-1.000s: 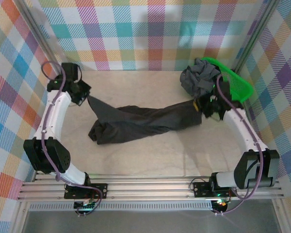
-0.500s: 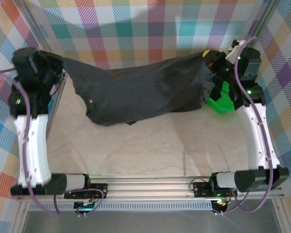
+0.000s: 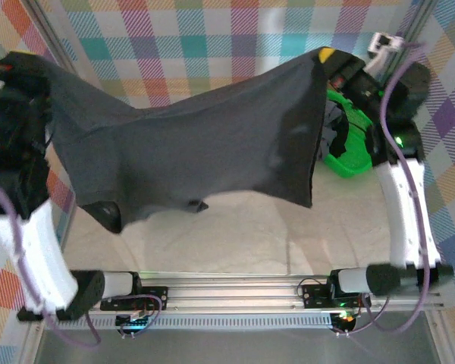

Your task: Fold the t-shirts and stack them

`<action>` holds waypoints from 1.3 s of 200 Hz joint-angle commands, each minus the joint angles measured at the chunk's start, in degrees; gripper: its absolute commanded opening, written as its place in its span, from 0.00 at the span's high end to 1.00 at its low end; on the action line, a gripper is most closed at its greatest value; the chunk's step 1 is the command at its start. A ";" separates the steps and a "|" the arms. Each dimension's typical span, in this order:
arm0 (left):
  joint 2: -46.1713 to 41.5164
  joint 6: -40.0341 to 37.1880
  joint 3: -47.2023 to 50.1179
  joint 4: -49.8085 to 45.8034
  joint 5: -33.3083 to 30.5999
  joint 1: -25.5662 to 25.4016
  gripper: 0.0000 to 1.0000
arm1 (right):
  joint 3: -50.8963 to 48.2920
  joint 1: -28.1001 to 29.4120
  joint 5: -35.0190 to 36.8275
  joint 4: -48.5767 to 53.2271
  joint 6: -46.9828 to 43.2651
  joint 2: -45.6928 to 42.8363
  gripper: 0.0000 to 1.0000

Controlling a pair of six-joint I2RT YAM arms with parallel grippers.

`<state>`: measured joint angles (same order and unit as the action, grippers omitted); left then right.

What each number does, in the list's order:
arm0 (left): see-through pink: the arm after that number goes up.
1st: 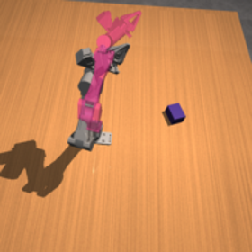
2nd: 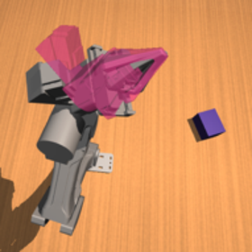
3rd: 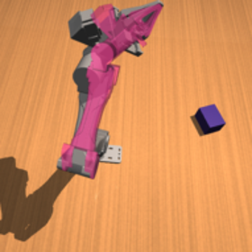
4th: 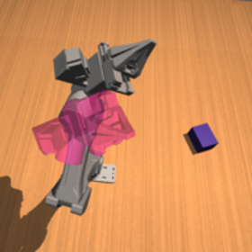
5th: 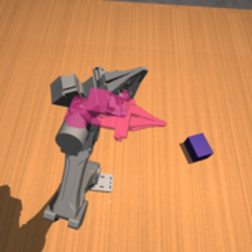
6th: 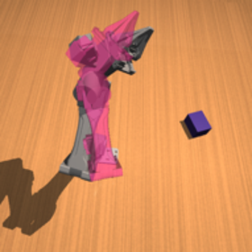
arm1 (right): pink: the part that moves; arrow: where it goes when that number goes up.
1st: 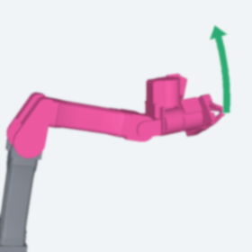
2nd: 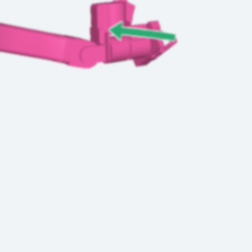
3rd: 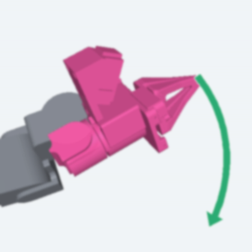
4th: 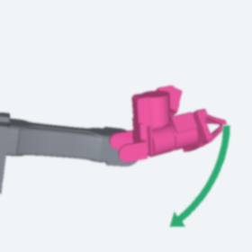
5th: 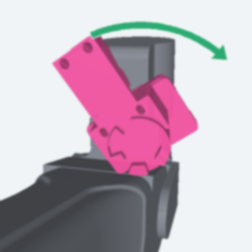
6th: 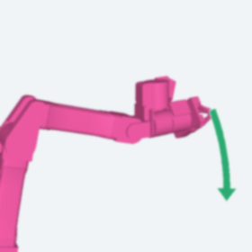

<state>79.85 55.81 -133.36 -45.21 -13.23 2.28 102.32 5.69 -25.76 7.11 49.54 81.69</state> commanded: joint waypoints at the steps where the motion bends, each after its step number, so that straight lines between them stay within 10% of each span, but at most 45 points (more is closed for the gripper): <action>1: 11.84 0.01 -0.12 -3.88 6.29 3.78 1.00 | 6.04 2.94 -8.10 2.72 0.39 12.81 1.00; 68: 38.44 3.16 -23.85 -4.63 24.83 10.40 1.00 | 42.07 7.05 -10.94 11.83 0.88 42.87 1.00; 94: 37.17 7.64 -26.20 1.38 26.85 13.06 1.00 | 64.19 5.69 -10.25 13.54 6.44 53.97 1.00; 119: 31.59 11.84 -26.21 8.59 27.39 16.58 1.00 | 64.88 3.35 -9.51 8.32 11.28 53.00 1.00; 163: 15.48 11.42 -17.63 1.41 26.50 16.18 1.00 | 44.98 0.38 -10.26 10.48 4.94 38.26 1.00; 240: -30.01 26.93 73.19 4.29 18.81 -11.22 1.00 | -25.49 0.28 4.86 7.52 -2.74 4.50 1.00; 260: -34.59 28.56 84.32 4.12 20.12 -13.27 0.60 | -35.90 0.60 9.32 11.89 -3.15 2.12 0.70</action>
<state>49.71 78.54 -58.81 -38.35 7.57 -8.58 76.38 6.02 -23.94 15.81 48.84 85.78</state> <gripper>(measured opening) 0.204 0.124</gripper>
